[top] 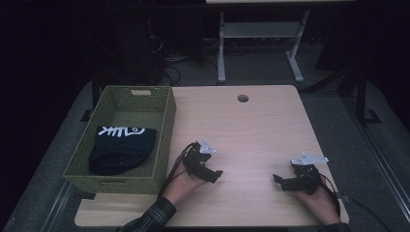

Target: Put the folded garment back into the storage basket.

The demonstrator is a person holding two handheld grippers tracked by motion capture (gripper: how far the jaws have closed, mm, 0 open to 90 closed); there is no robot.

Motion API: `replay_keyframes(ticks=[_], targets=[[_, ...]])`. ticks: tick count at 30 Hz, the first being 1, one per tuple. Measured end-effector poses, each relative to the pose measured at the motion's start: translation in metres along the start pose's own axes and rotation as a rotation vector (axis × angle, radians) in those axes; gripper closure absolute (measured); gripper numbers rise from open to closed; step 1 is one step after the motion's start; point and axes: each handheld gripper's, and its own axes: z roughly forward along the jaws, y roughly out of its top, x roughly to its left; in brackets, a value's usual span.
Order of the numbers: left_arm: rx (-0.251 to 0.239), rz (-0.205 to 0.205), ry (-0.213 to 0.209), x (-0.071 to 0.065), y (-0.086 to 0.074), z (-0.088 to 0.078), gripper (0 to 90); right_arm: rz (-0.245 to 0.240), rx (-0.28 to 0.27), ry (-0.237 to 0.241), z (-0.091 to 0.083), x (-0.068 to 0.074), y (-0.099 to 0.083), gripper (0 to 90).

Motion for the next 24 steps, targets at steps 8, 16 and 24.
replay_keyframes(ticks=[8, 16, 24], targets=[[0.006, -0.001, 0.014, 0.004, -0.011, 0.012, 12.8, -0.002, 0.0, 0.002, 0.0, 0.0, 0.0, 10.3], [-0.098, 0.021, 0.012, 0.007, -0.024, 0.013, 12.7, -0.007, 0.003, 0.006, -0.001, 0.001, 0.0, 10.4], [-0.107, 0.027, 0.006, 0.008, -0.026, 0.013, 12.8, -0.008, 0.003, 0.006, -0.001, 0.001, 0.0, 10.3]])
